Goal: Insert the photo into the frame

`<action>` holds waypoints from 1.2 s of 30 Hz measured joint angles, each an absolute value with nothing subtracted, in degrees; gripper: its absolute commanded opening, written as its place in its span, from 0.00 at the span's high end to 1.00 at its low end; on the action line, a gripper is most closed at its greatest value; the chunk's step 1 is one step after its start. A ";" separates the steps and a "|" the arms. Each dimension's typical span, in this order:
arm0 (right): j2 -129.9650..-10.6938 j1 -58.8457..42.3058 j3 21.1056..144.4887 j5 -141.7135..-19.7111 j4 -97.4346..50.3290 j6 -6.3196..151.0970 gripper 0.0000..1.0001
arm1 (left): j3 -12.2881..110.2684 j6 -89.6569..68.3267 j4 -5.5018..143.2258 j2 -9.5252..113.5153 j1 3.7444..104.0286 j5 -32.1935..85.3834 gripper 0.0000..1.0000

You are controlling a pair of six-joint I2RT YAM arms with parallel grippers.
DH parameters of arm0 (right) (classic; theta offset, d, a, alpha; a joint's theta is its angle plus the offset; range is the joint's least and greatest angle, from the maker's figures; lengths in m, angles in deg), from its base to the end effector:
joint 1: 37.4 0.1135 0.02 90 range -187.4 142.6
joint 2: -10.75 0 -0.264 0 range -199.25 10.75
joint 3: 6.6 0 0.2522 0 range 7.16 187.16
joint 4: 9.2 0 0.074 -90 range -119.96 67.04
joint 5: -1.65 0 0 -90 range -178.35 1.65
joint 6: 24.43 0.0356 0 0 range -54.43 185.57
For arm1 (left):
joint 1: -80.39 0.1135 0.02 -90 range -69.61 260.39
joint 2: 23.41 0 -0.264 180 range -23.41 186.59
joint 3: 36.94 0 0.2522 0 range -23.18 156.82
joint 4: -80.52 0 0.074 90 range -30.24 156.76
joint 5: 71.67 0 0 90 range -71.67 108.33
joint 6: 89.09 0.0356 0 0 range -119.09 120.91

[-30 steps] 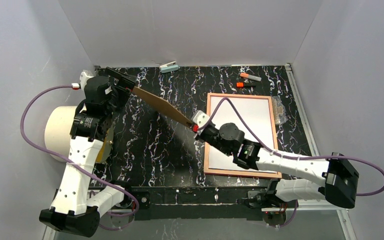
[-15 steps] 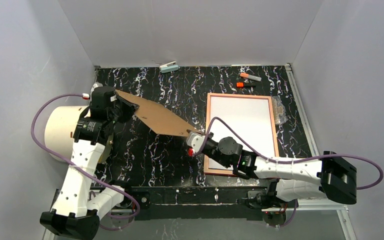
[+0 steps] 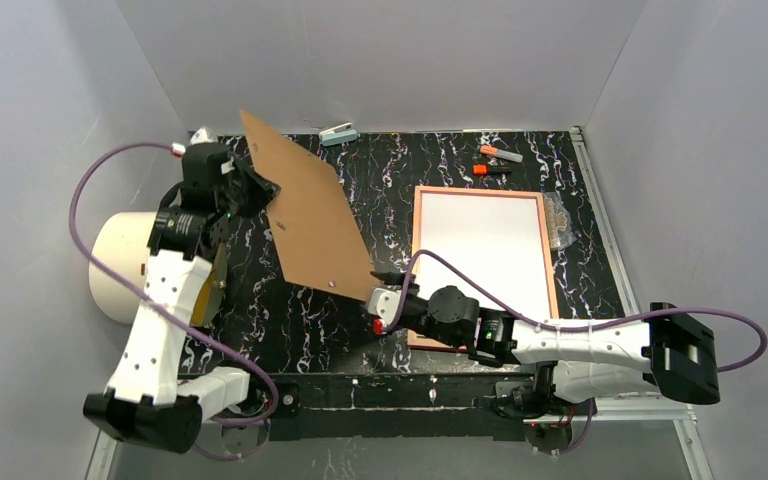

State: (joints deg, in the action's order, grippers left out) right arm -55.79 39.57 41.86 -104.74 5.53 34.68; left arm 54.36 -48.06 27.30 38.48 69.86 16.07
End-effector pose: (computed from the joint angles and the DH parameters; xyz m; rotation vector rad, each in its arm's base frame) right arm 0.0690 0.2536 0.2711 -1.1841 1.1357 0.3847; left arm 0.2122 -0.0380 0.4260 -0.6969 1.9191 -0.6253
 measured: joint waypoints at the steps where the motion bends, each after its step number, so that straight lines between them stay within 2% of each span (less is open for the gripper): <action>1: -55.60 39.62 41.99 -103.66 4.70 35.84 0.25 | 55.60 -46.26 28.32 40.42 69.86 16.46 1.00; 4: -54.37 39.62 41.99 -101.17 2.82 39.23 0.22 | 58.42 -41.43 32.26 45.95 69.88 18.45 1.00; 7: -51.44 39.62 41.58 -100.98 2.49 43.82 0.12 | 59.28 -36.10 37.28 50.30 69.88 22.13 1.00; 10: -48.89 39.42 40.75 -106.20 3.57 51.40 0.12 | 58.31 -32.93 39.93 50.43 69.88 24.40 1.00; 14: -52.97 30.94 45.73 -109.85 -4.24 68.91 0.24 | 55.95 -30.05 42.55 46.52 69.88 25.80 1.00; 18: -64.86 14.66 57.40 -107.27 -18.84 87.18 0.29 | 55.39 -29.04 42.70 41.51 69.88 25.67 1.00; 20: -69.65 11.14 60.64 -107.29 -24.72 92.23 0.31 | 55.32 -28.71 42.57 39.05 69.88 25.01 1.00; 24: -80.82 10.35 66.65 -107.49 -38.12 98.35 0.41 | 54.86 -28.69 41.20 35.18 69.88 23.72 1.00; 29: -88.95 10.61 71.35 -108.17 -46.07 100.23 0.53 | 53.27 -28.71 38.62 33.10 69.88 22.67 1.00; 36: -91.33 10.68 75.48 -109.13 -50.31 100.77 0.58 | 50.97 -28.67 35.38 32.84 69.88 21.67 1.00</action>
